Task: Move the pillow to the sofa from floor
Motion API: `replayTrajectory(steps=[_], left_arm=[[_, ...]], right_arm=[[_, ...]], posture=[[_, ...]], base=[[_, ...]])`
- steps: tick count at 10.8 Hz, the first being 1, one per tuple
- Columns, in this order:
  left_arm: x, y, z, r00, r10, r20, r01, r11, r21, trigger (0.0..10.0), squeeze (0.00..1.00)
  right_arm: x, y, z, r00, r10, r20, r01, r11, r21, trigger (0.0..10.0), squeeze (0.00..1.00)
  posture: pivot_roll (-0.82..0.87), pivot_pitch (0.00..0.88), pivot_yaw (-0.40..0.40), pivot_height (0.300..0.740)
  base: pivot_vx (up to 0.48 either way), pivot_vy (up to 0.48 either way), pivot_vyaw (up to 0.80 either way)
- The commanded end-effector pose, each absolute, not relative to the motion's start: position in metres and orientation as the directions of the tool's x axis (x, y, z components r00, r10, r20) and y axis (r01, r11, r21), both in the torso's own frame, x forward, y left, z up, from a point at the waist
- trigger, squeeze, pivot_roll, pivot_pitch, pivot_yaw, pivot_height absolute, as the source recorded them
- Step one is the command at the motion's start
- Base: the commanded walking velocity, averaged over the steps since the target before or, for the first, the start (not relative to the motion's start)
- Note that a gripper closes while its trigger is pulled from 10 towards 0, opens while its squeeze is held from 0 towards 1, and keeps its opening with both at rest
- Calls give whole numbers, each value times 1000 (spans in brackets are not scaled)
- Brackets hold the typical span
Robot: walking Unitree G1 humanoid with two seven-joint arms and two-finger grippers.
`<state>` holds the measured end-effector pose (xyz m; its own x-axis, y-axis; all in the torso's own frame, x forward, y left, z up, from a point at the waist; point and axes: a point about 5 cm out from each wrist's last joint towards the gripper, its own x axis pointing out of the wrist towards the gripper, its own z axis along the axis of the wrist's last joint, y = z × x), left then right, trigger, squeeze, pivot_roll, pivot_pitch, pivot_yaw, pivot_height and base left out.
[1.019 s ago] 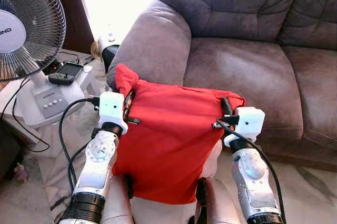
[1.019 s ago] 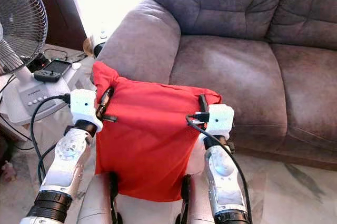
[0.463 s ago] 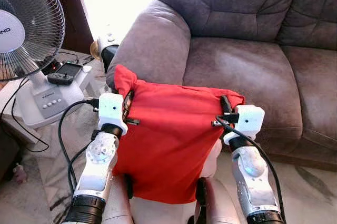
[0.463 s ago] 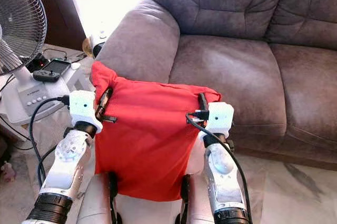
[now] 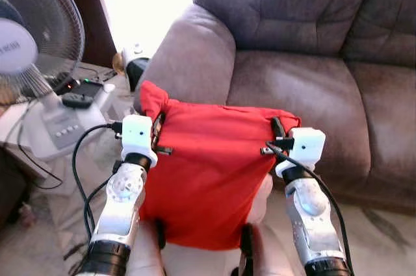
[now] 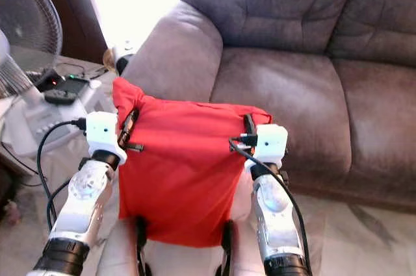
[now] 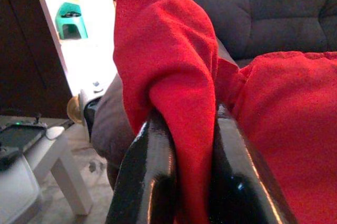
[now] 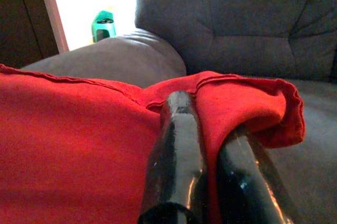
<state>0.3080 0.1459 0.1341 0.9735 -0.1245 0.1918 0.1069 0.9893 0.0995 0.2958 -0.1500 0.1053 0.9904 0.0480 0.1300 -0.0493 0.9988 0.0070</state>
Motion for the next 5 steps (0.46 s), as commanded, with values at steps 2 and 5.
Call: replayTrajectory(steps=[2, 5], left_arm=[[312, 161, 158, 955, -47, 294, 18, 995, 99, 10000, 0], [311, 161, 158, 955, -44, 293, 17, 995, 97, 10000, 0]], right_arm=[[299, -171, 122, 978, -47, 203, 43, 999, 21, 10000, 0], [300, -172, 121, 979, -56, 195, 50, 998, 38, 10000, 0]], posture=[[83, 81, -59, 688], [87, 84, -61, 738]], base=[[0, 0, 0], [0, 0, 0]])
